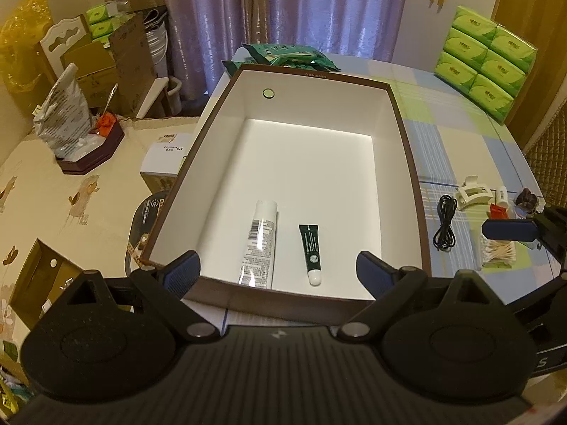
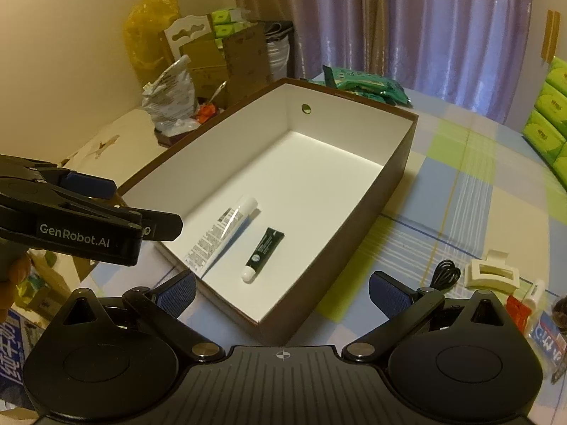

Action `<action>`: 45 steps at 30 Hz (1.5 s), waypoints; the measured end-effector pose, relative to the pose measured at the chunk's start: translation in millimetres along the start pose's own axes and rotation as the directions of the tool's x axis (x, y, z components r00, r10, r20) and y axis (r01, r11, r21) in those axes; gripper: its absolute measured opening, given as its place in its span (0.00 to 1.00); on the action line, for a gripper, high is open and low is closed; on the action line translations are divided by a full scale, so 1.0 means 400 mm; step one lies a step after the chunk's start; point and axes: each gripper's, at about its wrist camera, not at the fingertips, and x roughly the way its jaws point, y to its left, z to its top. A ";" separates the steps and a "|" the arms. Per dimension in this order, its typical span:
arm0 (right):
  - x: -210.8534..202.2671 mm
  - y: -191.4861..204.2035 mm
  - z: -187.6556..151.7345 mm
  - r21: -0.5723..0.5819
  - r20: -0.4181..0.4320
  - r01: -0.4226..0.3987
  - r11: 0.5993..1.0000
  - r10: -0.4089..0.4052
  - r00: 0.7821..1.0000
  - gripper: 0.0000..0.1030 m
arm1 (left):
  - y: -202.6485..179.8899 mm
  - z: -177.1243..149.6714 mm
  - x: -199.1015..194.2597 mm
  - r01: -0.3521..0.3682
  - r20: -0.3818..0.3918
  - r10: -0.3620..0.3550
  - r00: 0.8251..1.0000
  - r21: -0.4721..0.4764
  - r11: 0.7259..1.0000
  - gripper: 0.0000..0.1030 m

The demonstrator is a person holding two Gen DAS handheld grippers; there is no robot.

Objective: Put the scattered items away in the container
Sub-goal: 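Withdraw both tools from the box back toward the remaining items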

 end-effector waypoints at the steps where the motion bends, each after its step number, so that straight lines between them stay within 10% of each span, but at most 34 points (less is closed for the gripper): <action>1: -0.004 -0.003 -0.003 -0.003 0.000 -0.004 1.000 0.004 1.000 0.98 | -0.005 -0.003 -0.003 -0.003 0.000 0.003 1.000 -0.004 1.000 0.90; 27: -0.109 -0.128 -0.112 -0.036 -0.030 -0.089 0.995 0.088 0.996 0.98 | -0.178 -0.101 -0.065 -0.068 -0.035 0.065 0.997 -0.081 0.994 0.91; 45: -0.203 -0.329 -0.215 0.081 -0.053 0.012 0.997 -0.007 0.999 0.98 | -0.381 -0.121 -0.032 0.037 -0.065 -0.038 0.997 -0.015 0.999 0.91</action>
